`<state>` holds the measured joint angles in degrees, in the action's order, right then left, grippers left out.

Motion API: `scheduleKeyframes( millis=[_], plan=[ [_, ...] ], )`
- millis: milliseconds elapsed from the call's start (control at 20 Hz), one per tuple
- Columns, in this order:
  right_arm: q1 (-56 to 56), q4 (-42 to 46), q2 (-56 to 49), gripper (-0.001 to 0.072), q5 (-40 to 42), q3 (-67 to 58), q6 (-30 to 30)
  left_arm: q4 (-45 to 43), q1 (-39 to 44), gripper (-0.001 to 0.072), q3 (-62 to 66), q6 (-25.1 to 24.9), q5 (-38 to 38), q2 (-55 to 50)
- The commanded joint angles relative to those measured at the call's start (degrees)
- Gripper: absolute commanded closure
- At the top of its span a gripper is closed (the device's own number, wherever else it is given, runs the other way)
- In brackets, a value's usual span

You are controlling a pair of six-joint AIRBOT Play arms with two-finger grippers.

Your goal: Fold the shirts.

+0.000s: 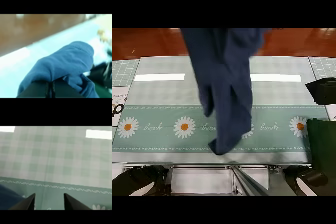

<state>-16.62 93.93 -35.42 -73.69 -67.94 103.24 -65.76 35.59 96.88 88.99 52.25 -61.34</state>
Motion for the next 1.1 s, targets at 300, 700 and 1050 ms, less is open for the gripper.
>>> scheduleKeyframes(
  millis=[300, 700, 1050],
  plan=[
    [0.0, -0.4, 0.2, 0.0302, -0.1, 7.5, 4.2, 1.0, -1.8, 0.0680, -37.1, -1.5, -1.4, 2.7],
    [3.5, 8.5, -6.1, 0.0300, 3.6, 19.3, 5.2, 0.6, -29.5, 0.0201, -46.1, -3.9, 11.9, 4.0],
    [39.2, -20.8, -1.3, 0.0301, 7.1, 36.8, -9.0, 30.2, -57.7, 0.0203, -67.7, -16.7, 17.0, 8.2]
  ],
)
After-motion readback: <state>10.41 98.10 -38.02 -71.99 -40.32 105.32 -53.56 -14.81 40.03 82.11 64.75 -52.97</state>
